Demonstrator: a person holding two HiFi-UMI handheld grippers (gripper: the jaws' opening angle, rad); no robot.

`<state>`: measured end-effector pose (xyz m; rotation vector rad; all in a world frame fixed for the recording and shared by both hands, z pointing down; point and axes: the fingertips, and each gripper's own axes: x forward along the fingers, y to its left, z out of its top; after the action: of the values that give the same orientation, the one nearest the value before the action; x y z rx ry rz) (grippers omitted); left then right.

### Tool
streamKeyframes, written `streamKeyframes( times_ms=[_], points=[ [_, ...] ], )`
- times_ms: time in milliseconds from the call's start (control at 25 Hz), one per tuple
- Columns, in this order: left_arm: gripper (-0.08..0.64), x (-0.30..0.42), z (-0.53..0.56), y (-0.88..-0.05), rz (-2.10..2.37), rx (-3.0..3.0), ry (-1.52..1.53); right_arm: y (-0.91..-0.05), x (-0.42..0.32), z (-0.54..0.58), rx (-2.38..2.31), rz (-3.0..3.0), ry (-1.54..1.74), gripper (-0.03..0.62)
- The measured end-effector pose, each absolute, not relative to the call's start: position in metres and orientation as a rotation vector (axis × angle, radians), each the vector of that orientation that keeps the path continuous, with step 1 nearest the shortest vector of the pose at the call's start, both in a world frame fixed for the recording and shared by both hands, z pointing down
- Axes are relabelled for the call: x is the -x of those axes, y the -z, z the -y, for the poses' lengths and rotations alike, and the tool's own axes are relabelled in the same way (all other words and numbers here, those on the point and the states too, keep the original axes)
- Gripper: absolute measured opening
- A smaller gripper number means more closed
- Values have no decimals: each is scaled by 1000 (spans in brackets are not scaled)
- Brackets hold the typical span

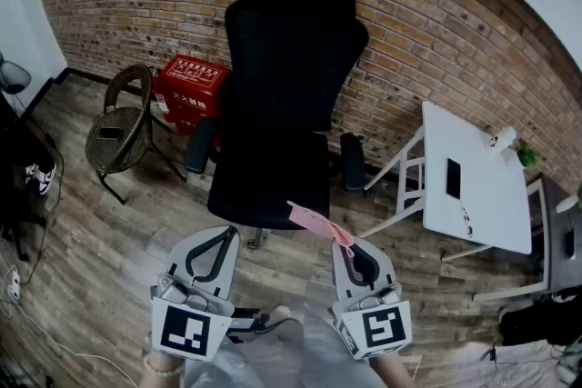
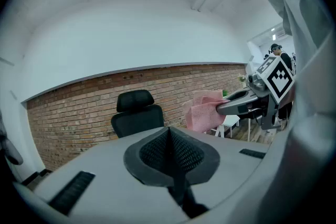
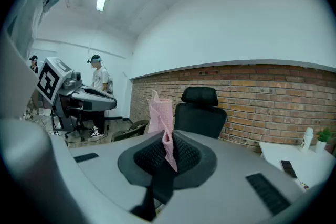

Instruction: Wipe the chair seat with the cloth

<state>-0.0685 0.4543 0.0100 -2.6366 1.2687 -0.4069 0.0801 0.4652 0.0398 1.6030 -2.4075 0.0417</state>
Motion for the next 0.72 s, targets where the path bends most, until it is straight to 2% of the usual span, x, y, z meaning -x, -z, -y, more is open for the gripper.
streamKeyframes(
  times_ms=[720],
  points=[
    [18, 75, -456, -10, -1246, 2641, 401, -42, -70, -469, -1602, 2399, -36, 54]
  ],
)
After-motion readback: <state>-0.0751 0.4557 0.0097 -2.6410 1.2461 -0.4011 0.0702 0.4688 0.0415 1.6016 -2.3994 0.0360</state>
